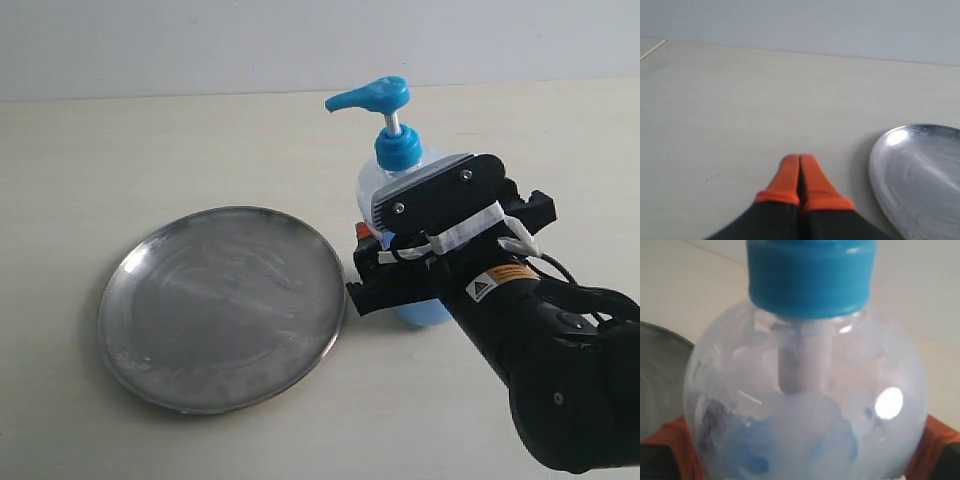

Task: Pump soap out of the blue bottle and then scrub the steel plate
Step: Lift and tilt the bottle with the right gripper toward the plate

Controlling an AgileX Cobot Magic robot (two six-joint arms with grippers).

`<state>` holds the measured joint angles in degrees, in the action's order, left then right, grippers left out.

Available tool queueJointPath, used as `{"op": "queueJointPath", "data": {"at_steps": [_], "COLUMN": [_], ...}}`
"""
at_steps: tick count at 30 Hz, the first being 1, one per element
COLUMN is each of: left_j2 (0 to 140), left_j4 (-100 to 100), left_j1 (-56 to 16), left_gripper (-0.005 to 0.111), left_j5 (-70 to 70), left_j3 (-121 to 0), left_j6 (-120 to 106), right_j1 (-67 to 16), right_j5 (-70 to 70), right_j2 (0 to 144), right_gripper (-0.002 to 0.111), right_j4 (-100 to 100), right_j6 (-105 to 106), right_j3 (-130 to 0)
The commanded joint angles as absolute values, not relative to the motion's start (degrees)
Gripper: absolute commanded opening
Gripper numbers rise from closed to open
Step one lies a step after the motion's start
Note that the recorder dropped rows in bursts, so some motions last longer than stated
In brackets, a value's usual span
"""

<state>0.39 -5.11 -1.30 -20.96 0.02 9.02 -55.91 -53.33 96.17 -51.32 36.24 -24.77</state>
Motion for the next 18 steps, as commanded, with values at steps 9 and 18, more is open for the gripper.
{"op": "queueJointPath", "data": {"at_steps": [9,18], "left_j2": [0.0,0.0], "left_j4": [-5.0,-5.0], "left_j1": [-1.2,-1.2], "left_gripper": [0.000,0.000], "left_j5": [-20.3,-20.3], "left_j3": [0.0,0.0], "left_j6": [9.2,9.2], "right_j1": [-55.9,-55.9], "right_j5": [-53.4,-52.2], "right_j2": [94.8,94.8], "right_gripper": [0.000,0.000], "right_j4": [-44.3,-43.5], "right_j6": [37.6,37.6], "right_j3": [-25.1,-25.1]}}
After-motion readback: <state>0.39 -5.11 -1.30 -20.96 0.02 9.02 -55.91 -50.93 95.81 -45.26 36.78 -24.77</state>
